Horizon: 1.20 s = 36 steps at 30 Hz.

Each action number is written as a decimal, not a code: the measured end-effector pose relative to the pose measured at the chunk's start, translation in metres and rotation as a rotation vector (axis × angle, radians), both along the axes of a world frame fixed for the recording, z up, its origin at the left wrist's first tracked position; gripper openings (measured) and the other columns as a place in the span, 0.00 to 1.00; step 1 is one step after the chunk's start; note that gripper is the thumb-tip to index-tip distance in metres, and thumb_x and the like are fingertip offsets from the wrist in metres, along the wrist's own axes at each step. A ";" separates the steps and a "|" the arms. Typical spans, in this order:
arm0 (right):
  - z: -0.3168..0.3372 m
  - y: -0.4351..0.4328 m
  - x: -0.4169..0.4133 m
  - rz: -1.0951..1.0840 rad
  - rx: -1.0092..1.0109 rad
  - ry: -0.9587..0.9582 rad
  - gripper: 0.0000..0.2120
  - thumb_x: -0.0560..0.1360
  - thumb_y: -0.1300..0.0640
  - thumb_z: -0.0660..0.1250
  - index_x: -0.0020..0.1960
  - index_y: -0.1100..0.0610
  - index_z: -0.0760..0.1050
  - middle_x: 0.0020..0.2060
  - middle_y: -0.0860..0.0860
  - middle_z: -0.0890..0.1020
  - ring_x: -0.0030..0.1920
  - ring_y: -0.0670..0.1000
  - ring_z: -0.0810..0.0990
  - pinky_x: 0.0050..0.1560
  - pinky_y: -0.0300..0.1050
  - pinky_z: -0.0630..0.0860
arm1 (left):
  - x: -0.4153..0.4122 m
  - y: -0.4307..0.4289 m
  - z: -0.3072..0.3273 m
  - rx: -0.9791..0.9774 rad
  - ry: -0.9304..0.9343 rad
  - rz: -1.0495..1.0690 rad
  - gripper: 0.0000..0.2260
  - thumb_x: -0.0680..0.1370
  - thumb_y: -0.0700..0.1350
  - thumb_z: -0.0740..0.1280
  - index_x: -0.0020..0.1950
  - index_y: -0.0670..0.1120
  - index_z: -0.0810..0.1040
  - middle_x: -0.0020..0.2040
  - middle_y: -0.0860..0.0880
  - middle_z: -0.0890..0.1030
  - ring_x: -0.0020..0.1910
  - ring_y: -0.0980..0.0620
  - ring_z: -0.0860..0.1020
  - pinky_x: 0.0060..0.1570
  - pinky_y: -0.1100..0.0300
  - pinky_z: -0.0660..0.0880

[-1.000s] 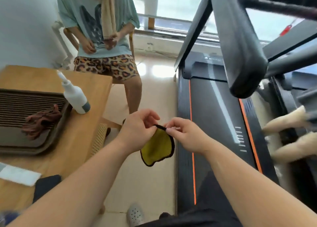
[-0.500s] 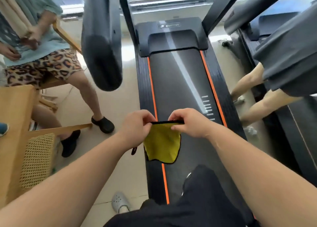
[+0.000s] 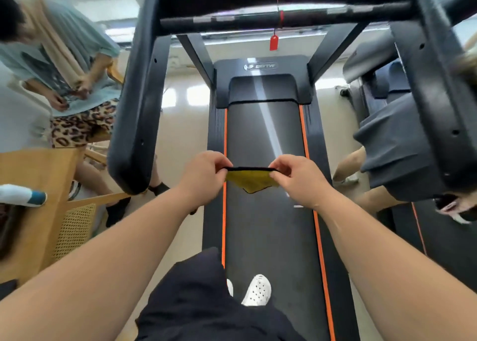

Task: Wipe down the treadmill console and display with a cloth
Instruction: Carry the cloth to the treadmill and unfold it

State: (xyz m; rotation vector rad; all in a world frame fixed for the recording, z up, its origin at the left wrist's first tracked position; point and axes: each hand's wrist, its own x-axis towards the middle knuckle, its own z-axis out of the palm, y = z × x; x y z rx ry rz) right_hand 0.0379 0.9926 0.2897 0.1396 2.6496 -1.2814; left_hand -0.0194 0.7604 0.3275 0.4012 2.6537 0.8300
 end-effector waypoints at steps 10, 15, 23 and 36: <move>0.057 0.041 -0.113 0.018 0.038 0.093 0.03 0.80 0.55 0.70 0.49 0.47 0.80 0.40 0.42 0.81 0.44 0.44 0.79 0.44 0.40 0.73 | -0.105 0.043 0.025 0.197 0.023 0.153 0.07 0.81 0.40 0.64 0.53 0.50 0.81 0.46 0.54 0.81 0.49 0.52 0.79 0.50 0.56 0.77; 0.078 0.066 -0.193 -0.010 0.097 0.101 0.02 0.80 0.56 0.70 0.52 0.51 0.81 0.40 0.42 0.80 0.44 0.46 0.79 0.48 0.45 0.77 | -0.194 0.069 0.035 0.241 0.051 0.106 0.08 0.81 0.41 0.64 0.56 0.49 0.82 0.49 0.54 0.81 0.51 0.53 0.78 0.47 0.65 0.73; 0.100 0.090 -0.296 -0.079 0.143 0.132 0.04 0.78 0.57 0.71 0.52 0.54 0.83 0.37 0.40 0.78 0.41 0.46 0.76 0.46 0.44 0.71 | -0.305 0.090 0.063 0.272 0.066 0.092 0.06 0.80 0.43 0.66 0.53 0.50 0.82 0.44 0.55 0.80 0.46 0.54 0.78 0.44 0.61 0.75; 0.110 0.105 -0.480 0.069 -0.055 0.202 0.03 0.79 0.58 0.72 0.49 0.50 0.81 0.38 0.46 0.83 0.37 0.44 0.78 0.42 0.42 0.77 | -0.446 0.098 0.075 0.328 -0.039 0.296 0.07 0.79 0.42 0.67 0.46 0.52 0.82 0.32 0.61 0.80 0.33 0.64 0.76 0.37 0.64 0.69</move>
